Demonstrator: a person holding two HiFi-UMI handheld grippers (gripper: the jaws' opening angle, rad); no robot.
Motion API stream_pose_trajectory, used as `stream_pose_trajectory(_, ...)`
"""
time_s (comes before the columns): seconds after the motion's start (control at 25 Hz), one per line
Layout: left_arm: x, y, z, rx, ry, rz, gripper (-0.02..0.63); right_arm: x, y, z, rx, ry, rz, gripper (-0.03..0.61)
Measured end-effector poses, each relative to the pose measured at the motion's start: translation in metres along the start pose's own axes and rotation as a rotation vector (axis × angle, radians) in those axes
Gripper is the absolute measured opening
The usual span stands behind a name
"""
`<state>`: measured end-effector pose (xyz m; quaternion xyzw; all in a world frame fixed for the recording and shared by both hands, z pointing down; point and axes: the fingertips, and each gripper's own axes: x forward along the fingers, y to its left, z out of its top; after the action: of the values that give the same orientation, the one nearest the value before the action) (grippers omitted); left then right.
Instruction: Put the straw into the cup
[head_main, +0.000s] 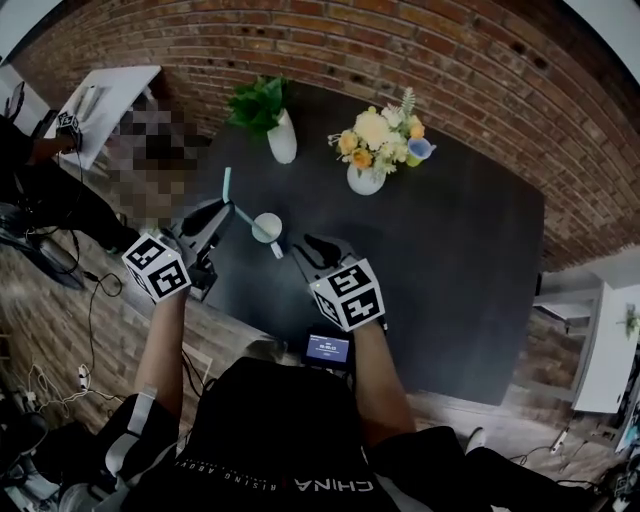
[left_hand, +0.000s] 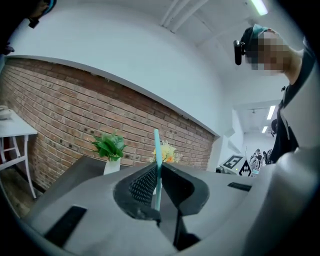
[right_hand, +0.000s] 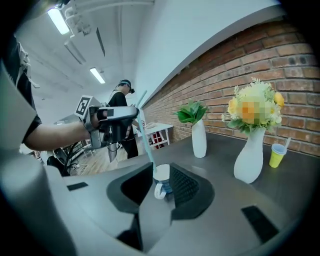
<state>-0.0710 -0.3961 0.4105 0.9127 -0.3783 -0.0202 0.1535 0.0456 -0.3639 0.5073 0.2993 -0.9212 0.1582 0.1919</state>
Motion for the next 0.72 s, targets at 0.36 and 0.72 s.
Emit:
stream_pose_trajectory(0.36, 0.021, 0.043, -0.050, 0.013, 0.072, -0.029, 0.032, 0.018, -0.018, -0.001, 0.014, 0.044, -0.100, 0.081)
stream_pose_trajectory(0.72, 0.033, 0.060, -0.099, -0.035, 0.135, -0.056, 0.032, 0.026, -0.033, -0.002, 0.074, 0.046, -0.130, 0.080)
